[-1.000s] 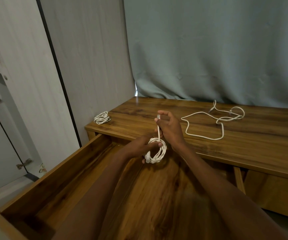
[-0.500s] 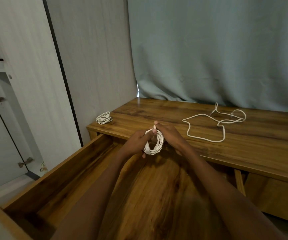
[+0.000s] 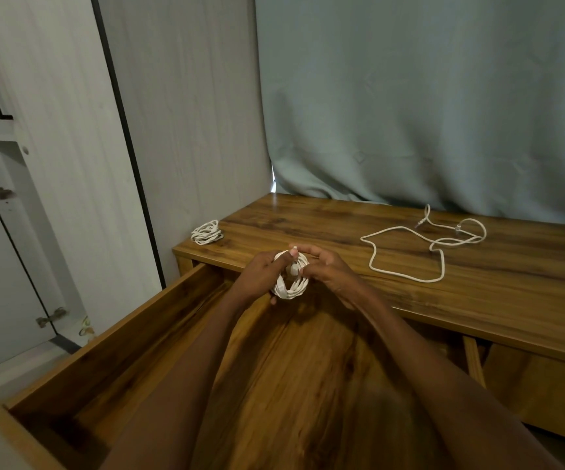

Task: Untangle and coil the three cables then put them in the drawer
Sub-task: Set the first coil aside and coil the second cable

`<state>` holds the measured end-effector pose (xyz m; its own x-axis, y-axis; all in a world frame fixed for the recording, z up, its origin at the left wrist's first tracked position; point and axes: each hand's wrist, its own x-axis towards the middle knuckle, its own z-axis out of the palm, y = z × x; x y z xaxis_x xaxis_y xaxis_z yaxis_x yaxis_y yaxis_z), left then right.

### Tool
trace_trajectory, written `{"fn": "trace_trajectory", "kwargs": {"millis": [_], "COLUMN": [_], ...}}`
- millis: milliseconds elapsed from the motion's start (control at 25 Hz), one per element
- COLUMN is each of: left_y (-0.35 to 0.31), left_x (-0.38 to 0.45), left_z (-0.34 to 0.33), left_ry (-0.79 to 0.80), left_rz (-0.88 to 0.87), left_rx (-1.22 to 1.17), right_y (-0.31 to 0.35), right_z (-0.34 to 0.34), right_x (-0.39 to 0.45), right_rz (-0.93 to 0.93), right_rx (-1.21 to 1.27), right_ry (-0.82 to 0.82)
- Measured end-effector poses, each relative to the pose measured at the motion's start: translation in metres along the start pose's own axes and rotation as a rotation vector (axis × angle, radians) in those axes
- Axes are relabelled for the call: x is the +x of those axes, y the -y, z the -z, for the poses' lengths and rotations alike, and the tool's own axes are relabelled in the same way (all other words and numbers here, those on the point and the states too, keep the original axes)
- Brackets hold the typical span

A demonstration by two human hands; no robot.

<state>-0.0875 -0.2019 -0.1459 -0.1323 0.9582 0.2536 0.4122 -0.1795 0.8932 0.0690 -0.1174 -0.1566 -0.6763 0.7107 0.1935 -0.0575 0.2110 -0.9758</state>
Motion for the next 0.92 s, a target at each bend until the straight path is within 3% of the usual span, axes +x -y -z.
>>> {"fn": "trace_trajectory", "kwargs": {"millis": [160,280,360,480,600,680,800,920], "left_y": [0.004,0.004,0.006,0.010,0.011,0.013,0.015,0.010], "left_x": [0.003,0.004,0.004,0.004,0.004,0.004,0.005,0.004], "left_z": [0.001,0.000,-0.002,-0.004,-0.005,-0.007,-0.012,-0.013], "left_ry": [-0.013,-0.048,-0.057,-0.106,-0.129,-0.148,-0.200,-0.233], "left_rz": [0.034,0.072,0.044,0.042,0.062,0.058,0.064,0.095], "left_rx": [-0.051,-0.115,-0.101,-0.096,-0.081,-0.045,0.025,-0.042], "right_y": [0.000,0.001,-0.003,-0.005,-0.005,-0.008,-0.011,-0.016], "right_z": [-0.007,-0.014,-0.017,-0.017,-0.015,-0.010,-0.003,-0.010], "right_x": [-0.001,-0.001,-0.001,-0.005,-0.010,-0.009,-0.006,-0.002], "right_rz": [0.019,0.073,0.143,0.228,0.473,0.601,0.575,0.697], "right_rx": [0.151,0.112,-0.066,-0.578,-0.998,-1.091,-1.132,-1.209], "right_ry": [0.012,-0.047,-0.131,-0.302,-0.465,-0.445,-0.357,-0.446]}}
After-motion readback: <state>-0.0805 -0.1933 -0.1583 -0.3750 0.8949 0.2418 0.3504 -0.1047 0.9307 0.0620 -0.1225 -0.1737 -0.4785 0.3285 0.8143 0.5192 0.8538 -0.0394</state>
